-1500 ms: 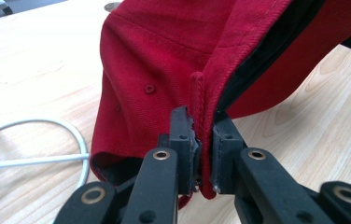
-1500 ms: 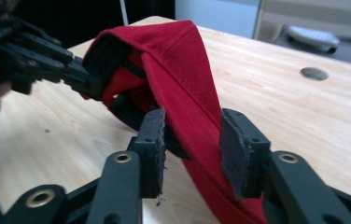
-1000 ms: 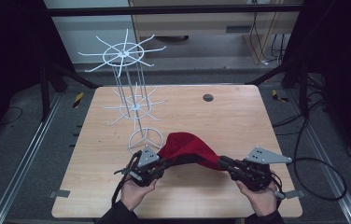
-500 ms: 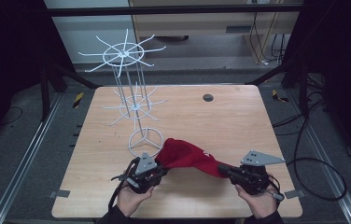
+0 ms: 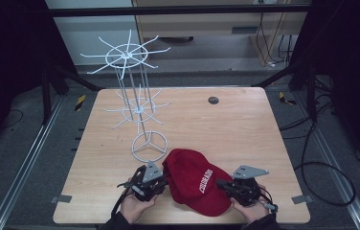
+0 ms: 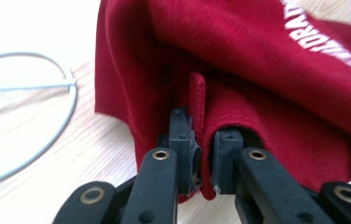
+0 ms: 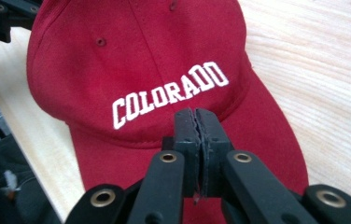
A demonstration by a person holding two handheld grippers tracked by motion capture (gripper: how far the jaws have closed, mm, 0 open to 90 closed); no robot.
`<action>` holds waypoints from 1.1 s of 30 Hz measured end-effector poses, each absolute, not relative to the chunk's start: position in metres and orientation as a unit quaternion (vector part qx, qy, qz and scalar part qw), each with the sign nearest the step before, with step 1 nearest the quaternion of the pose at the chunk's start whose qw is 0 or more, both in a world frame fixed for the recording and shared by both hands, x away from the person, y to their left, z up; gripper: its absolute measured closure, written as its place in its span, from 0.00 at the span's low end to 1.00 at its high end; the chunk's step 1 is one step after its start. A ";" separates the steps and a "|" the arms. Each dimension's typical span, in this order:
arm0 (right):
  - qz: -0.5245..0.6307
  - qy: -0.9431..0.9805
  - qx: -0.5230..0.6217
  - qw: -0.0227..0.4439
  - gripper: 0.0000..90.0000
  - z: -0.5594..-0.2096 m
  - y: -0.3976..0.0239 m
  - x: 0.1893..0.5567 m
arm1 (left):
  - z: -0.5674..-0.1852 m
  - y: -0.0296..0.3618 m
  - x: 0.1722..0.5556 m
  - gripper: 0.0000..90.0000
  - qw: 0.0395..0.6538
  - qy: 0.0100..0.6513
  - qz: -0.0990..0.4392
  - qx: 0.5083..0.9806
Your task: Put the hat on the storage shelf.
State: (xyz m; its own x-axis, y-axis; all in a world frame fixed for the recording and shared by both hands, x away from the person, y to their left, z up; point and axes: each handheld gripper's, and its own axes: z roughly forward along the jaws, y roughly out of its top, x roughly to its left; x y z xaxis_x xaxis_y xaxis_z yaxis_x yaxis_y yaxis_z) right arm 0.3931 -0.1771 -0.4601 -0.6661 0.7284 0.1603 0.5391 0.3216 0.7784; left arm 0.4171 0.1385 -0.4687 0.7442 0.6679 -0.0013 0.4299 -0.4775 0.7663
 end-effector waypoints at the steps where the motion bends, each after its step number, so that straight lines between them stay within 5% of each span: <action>1: 0.431 0.805 0.391 0.115 0.97 -0.461 -0.177 0.394 | -0.470 0.140 0.418 0.89 0.390 0.325 0.148 0.849; 10: 0.463 0.780 0.384 0.170 0.78 -0.452 -0.176 0.410 | -0.465 0.168 0.398 0.60 0.392 0.336 0.160 0.841; 18: 0.462 0.780 0.380 0.183 0.66 -0.450 -0.164 0.429 | -0.453 0.178 0.389 0.54 0.415 0.338 0.157 0.830; 33: 0.457 0.781 0.380 0.190 0.59 -0.452 -0.157 0.439 | -0.457 0.211 0.381 0.44 0.388 0.362 0.141 0.836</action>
State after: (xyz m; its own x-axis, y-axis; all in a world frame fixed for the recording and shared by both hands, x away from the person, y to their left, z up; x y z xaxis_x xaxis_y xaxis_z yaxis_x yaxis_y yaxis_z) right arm 0.4393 -0.1572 -0.4518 -0.6380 0.7684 0.0497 0.4205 0.2937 0.8585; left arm 0.3806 0.2109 -0.4572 0.6989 0.7138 -0.0455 0.4956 -0.4374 0.7504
